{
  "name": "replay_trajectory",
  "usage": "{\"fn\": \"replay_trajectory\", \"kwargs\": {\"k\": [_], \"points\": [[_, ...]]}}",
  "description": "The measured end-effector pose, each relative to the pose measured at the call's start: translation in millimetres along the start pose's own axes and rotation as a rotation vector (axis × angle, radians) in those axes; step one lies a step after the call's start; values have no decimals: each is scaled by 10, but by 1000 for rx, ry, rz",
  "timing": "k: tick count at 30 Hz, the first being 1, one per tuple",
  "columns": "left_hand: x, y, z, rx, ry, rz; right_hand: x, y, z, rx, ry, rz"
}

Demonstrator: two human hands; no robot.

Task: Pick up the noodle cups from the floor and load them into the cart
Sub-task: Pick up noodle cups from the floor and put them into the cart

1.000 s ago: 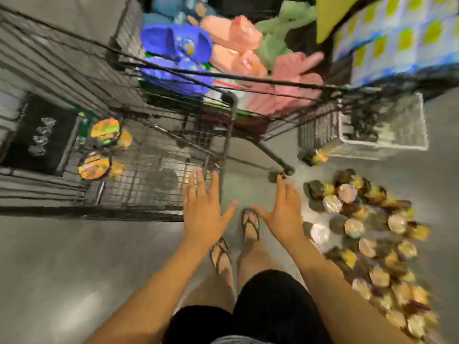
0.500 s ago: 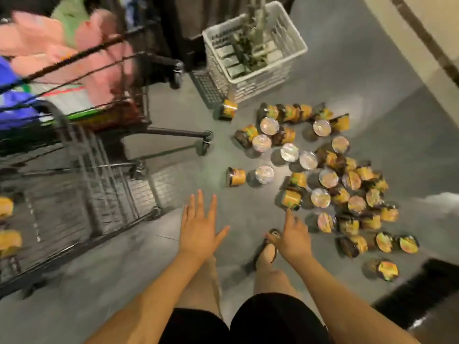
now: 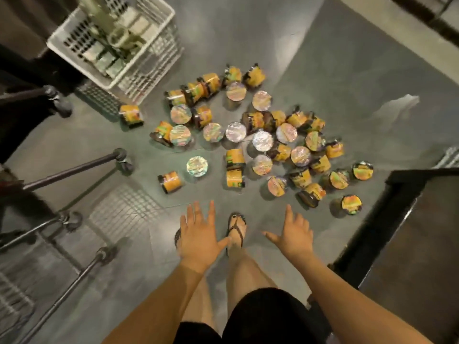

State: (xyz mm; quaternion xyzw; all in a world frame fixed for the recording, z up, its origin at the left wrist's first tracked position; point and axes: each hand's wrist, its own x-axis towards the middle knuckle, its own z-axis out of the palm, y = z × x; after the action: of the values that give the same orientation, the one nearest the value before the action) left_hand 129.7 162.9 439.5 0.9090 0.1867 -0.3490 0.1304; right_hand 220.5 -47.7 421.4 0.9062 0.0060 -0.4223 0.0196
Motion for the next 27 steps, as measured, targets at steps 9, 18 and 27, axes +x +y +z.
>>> {"fn": "replay_trajectory", "kwargs": {"k": [9, 18, 27], "points": [[1045, 548, 162, 139, -112, 96, 853, 373, 133, 125, -46, 237], [2476, 815, 855, 272, -61, 129, 2218, 728, 666, 248, -109, 300], [3951, 1461, 1934, 306, 17, 222, 3764, 1096, 1476, 103, -122, 124]]}}
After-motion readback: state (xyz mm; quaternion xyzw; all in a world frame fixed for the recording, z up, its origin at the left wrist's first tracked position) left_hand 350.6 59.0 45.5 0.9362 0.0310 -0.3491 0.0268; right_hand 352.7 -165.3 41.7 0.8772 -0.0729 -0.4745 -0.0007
